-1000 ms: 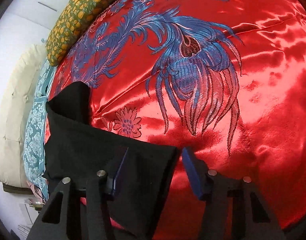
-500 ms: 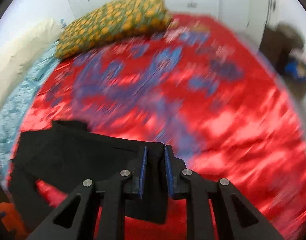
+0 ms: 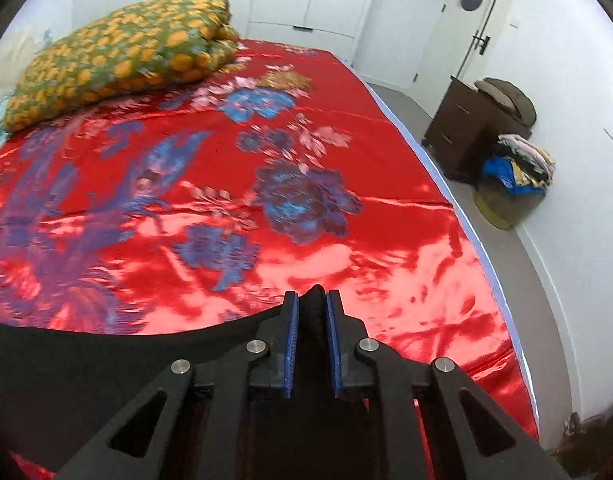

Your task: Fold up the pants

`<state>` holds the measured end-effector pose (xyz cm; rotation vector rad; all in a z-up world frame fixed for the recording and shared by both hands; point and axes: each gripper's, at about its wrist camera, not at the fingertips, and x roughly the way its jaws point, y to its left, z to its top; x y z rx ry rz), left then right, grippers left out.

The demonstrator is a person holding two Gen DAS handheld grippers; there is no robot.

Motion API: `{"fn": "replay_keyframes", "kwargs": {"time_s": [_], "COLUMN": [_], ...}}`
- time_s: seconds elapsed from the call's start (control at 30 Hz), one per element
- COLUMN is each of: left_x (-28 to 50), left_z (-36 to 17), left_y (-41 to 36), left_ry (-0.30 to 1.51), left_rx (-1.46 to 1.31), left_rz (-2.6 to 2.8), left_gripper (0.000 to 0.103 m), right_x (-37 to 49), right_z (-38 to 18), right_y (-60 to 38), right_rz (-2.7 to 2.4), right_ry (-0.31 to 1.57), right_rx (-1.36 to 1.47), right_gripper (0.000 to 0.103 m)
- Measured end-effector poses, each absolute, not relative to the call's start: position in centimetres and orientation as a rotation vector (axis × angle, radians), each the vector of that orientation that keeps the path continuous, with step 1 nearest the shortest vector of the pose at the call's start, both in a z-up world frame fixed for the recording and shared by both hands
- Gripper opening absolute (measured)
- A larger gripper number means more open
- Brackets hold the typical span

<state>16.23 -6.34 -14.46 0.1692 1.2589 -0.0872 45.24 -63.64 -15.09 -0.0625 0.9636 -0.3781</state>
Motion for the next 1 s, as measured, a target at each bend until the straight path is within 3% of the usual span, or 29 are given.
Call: {"fn": "replay_keyframes", "kwargs": {"time_s": [0.37,0.53,0.57,0.63,0.67,0.7,0.87,1.0], "left_x": [17.8,20.6,21.9,25.6,27.8,29.9,36.5,37.1], "left_z": [-17.1,-15.8,-15.4,-15.4,-16.0,-16.9,-23.5,-23.9], "left_y": [-7.6,-5.1,-4.2,-1.8,-0.4,0.9,6.2,7.4], "left_ry": [1.287,1.195,1.151,1.062,1.041,1.032,1.131,1.1], "left_rx": [0.179,0.16,0.15,0.148,0.144,0.141,0.208,0.152], "left_rz": [-0.066,-0.027,-0.001,0.084,0.142,0.2,0.42,0.451], "left_gripper": [0.102,0.102,0.102,0.102,0.102,0.102,0.103,0.103], "right_x": [48.5,50.1,50.3,49.8,49.0,48.3,43.5,37.8], "right_z": [-18.1,-19.1,-19.4,-19.6,-19.1,-18.6,-15.9,-13.9], "right_y": [-62.1,-61.3,-61.4,-61.5,-61.5,-61.4,-61.7,-60.9], "right_rz": [-0.456,-0.432,-0.42,-0.409,-0.414,-0.423,-0.411,-0.38], "right_ry": [0.895,0.93,0.952,0.969,0.948,0.921,0.869,0.851], "right_rx": [-0.204,-0.179,-0.157,-0.108,-0.088,-0.08,0.031,0.052], "right_gripper": [0.014,0.014,0.019,0.052,0.078,0.084,0.084,0.084]}}
